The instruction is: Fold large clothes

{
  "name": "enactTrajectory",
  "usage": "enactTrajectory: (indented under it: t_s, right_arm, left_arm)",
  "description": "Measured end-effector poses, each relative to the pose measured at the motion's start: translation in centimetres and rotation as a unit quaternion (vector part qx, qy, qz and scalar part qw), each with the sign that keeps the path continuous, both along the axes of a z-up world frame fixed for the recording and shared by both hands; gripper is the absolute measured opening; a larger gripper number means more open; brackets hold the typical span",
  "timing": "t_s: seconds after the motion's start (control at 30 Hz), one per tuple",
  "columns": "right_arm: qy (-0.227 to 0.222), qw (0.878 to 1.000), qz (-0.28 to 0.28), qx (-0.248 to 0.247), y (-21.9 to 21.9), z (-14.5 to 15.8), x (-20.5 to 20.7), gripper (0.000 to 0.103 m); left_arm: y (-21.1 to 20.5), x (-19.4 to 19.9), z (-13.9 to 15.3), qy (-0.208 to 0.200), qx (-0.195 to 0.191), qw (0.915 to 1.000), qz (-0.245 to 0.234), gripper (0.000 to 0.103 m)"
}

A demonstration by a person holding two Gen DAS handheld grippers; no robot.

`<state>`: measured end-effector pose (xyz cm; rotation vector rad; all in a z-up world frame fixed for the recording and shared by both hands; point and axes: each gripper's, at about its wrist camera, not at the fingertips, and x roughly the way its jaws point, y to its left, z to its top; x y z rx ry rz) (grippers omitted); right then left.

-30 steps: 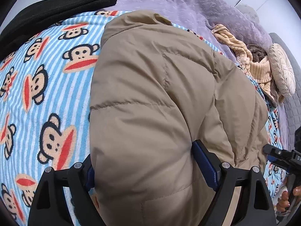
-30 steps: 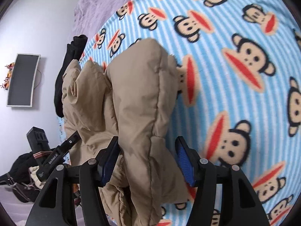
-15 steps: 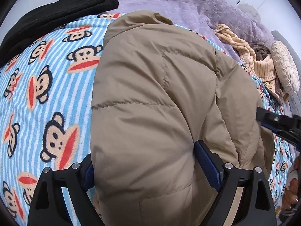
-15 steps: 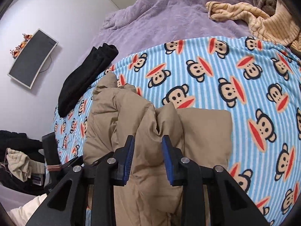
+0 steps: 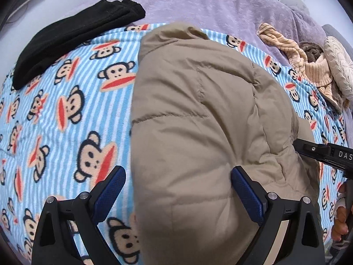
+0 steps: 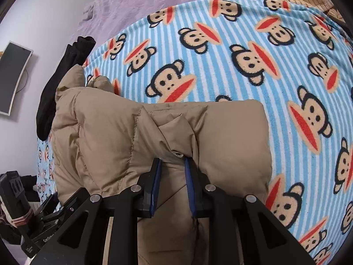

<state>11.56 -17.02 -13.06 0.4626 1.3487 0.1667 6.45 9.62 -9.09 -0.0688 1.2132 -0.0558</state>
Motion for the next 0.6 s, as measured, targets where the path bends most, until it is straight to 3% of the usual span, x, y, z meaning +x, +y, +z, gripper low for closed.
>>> enactTrajectory:
  t_s: [0.17,0.33,0.4,0.5,0.6]
  right_arm:
    - [-0.018,0.999,0.005,-0.029,-0.2,3.4,-2.6,0.032]
    - [-0.064,0.995,-0.023,-0.076,-0.9,7.4,-5.8,0.067]
    - [-0.084,0.991,-0.034,-0.097,-1.1,8.9,-6.9,0.069]
    - [-0.095,0.988,-0.042,-0.118,-1.1,10.1,-7.8,0.083]
    - [-0.106,0.984,-0.040,-0.138,-1.0,11.0,-8.3,0.083]
  left_arm:
    - [1.1,-1.6,3.1,-0.023,0.043,0.9986,0.021,0.101]
    - [1.7,-2.6,5.5,-0.041,0.043,0.9978,0.029,0.103]
    - [1.6,-3.0,6.2,-0.047,0.042,0.9975,0.030,0.103]
    - [1.3,-3.2,6.8,-0.049,0.042,0.9973,0.034,0.103]
    - [1.4,-3.6,7.3,-0.049,0.037,0.9974,0.038,0.103]
